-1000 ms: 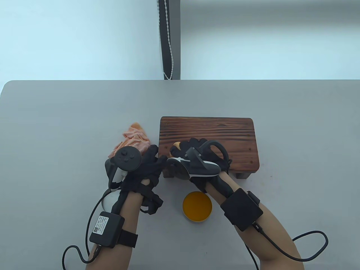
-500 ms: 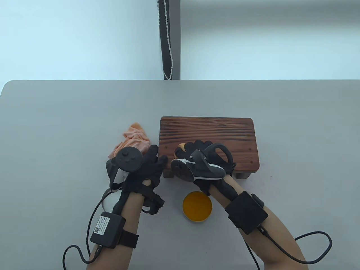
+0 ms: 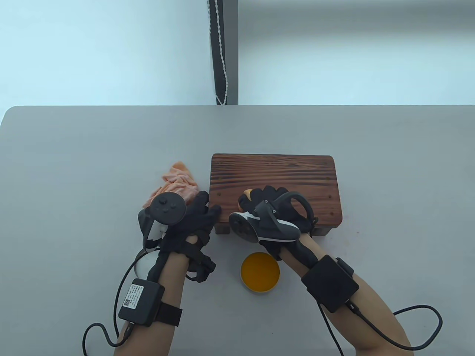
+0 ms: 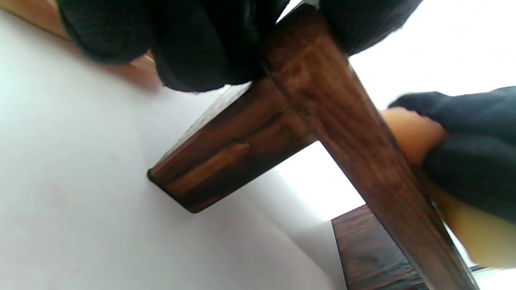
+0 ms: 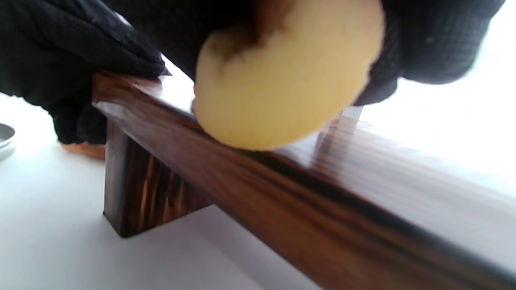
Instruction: Dip and apply wood wax on stool
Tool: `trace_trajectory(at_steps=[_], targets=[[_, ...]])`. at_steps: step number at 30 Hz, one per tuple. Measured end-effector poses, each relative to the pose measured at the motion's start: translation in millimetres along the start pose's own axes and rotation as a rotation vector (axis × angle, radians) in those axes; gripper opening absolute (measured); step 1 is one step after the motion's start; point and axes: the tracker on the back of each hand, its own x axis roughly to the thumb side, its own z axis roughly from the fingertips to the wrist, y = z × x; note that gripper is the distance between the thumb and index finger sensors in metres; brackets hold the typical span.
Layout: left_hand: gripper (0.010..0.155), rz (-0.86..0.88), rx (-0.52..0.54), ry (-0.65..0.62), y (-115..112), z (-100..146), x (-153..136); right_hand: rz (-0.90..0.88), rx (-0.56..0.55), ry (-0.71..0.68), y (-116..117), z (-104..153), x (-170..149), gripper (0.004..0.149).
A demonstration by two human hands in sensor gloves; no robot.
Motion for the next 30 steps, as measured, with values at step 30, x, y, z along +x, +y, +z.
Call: trace_trajectory(at_steps=[30], targets=[[0.082,-0.033,0.022,-0.006,0,1,5,-0.051,0.038,0.023,-2,30,-3,0.041]])
